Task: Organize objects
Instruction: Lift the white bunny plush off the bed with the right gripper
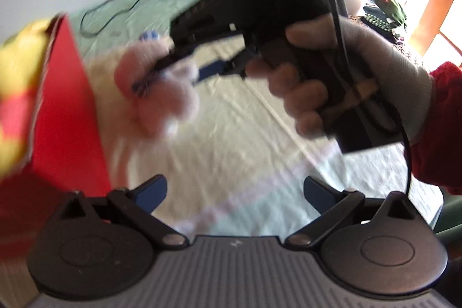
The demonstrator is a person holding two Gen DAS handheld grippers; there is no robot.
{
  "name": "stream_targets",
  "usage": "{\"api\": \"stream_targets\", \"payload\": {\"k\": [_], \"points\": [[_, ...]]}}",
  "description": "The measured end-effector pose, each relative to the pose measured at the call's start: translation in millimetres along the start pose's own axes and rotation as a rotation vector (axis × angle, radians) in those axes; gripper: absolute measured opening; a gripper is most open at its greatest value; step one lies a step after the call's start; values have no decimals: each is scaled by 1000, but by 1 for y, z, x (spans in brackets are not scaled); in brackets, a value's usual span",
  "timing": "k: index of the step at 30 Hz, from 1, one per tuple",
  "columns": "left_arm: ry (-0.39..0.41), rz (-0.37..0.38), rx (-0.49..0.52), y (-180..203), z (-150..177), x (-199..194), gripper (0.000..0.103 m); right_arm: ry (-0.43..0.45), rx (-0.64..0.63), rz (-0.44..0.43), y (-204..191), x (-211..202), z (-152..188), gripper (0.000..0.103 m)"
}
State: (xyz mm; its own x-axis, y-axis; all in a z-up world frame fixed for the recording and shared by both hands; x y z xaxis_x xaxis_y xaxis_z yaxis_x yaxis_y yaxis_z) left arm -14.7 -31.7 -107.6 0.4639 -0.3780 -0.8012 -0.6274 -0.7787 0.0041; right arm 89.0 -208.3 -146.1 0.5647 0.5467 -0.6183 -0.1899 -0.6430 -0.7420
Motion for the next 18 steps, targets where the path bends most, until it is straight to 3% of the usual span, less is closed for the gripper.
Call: {"api": "stream_targets", "payload": {"k": [5, 9, 14, 18], "points": [[44, -72, 30, 0, -28, 15, 100, -11, -15, 3, 16, -12, -6, 45], [55, -133, -8, -15, -45, 31, 99, 0, -28, -74, 18, -22, -10, 45], [23, -200, -81, -43, -55, 57, 97, -15, -26, -139, 19, -15, -17, 45], [-14, -198, -127, -60, -56, 77, 90, -44, -34, -162, 19, 0, -21, 46]]}}
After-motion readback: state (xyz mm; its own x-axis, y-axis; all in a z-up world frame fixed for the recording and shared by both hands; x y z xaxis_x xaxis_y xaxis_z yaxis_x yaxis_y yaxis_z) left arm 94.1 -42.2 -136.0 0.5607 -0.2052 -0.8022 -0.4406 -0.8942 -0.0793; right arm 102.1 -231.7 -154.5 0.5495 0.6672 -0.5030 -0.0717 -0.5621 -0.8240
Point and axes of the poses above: each gripper's, at about its wrist camera, not at the fingertips, and x roughly the way its jaws point, y to its right, z to its underside, the point moved 2 cm from there along x, roughly the way its jaws point, and after that the axes turned 8 degrees about x, right-handed, at the moved point
